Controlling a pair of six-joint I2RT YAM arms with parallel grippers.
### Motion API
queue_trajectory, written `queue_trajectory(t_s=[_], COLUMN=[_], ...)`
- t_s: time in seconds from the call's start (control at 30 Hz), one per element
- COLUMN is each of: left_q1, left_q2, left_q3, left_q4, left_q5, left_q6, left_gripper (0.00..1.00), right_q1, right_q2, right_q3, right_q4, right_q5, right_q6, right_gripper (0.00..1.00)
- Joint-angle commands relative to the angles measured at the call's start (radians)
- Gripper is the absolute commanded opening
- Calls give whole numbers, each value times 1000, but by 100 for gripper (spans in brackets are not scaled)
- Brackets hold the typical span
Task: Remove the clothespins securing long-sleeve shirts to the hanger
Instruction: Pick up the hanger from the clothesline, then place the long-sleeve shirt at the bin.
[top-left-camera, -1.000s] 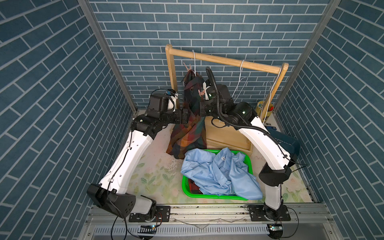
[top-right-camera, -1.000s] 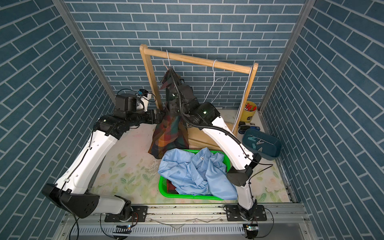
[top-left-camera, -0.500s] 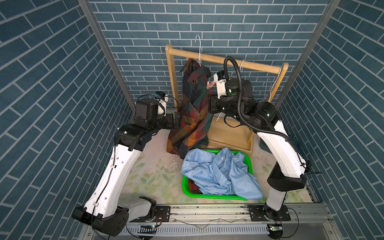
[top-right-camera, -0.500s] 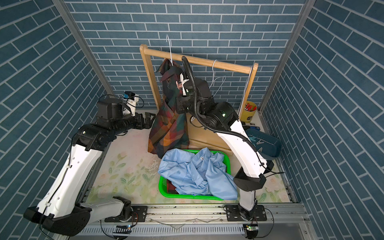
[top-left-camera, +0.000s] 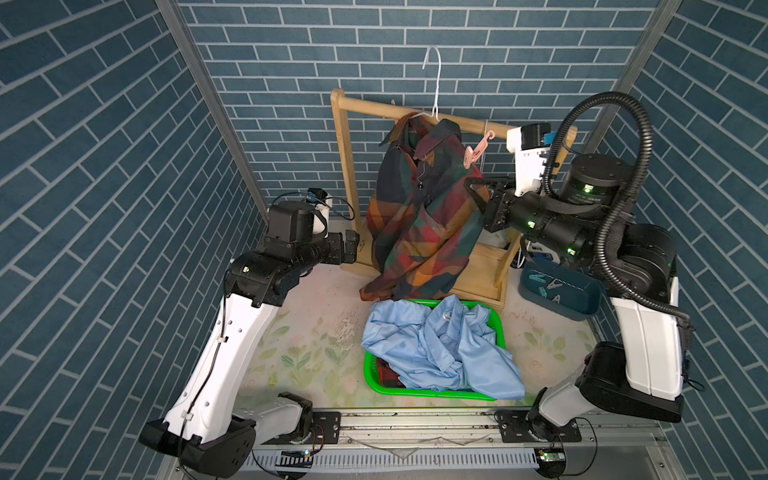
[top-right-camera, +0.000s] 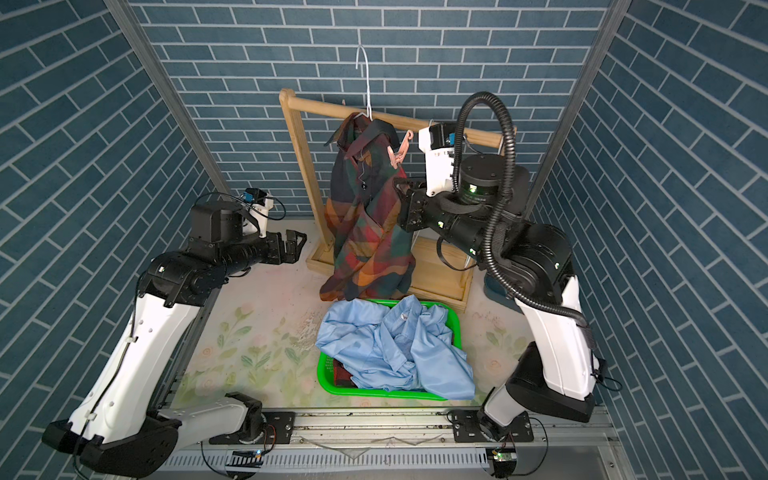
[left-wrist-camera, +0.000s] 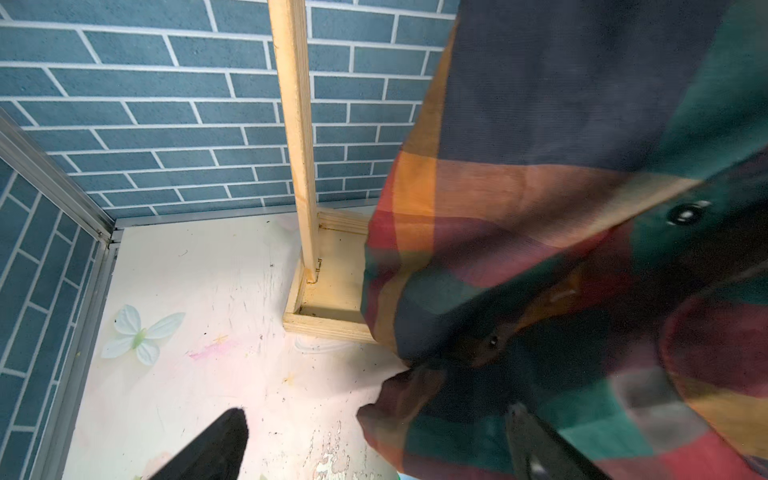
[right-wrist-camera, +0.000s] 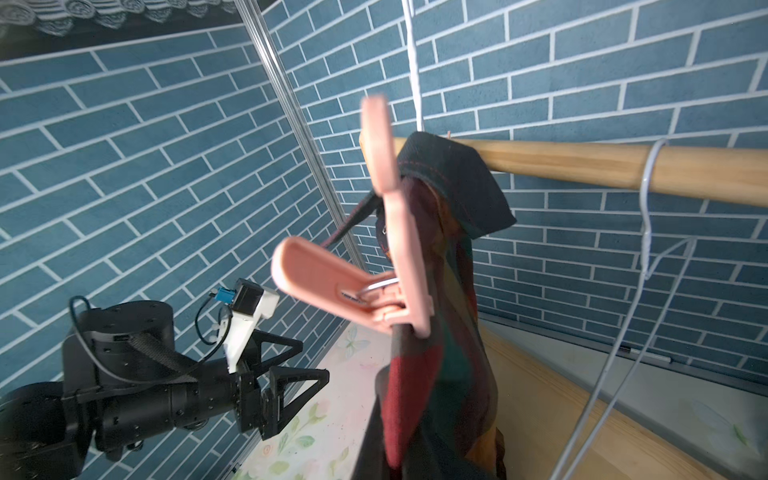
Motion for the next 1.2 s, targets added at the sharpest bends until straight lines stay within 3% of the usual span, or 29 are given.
queue_trajectory(t_s=[0.0,0.5,0.67,0.77,0.83,0.9,1.0,1.17], left_q1=[3,3,83,217,234,212,87,-161], left_q2=[-24,4,109,144,180,266,335,280], left_q3=[-12,-54,-107,-160,-125,-6,104,-1], left_q4=[-25,54,194,337,379,303,218,207], left_q5=[-3,59,121,197,193,208,209,161], left_q6=[-13,-24,-137,-277,-283,-247,-169,-171], left_gripper=[100,100,100,100,99,99,98,98], right_q1=[4,4,4,3,4,4,4,4], right_q2=[-62,-193,-217,-226,-227,-223,-207,-139], right_q3=[24,-49,-48,-41,-32,-32,-39,3], right_q4=[123,130,135,138,137,137,152,183], right_q5=[-59,-226,-248,-252,-264,-267,-275,-284], right_q6=[-42,-3,7,7,7,10,11,7], right_gripper=[0,0,0,0,0,0,0,0])
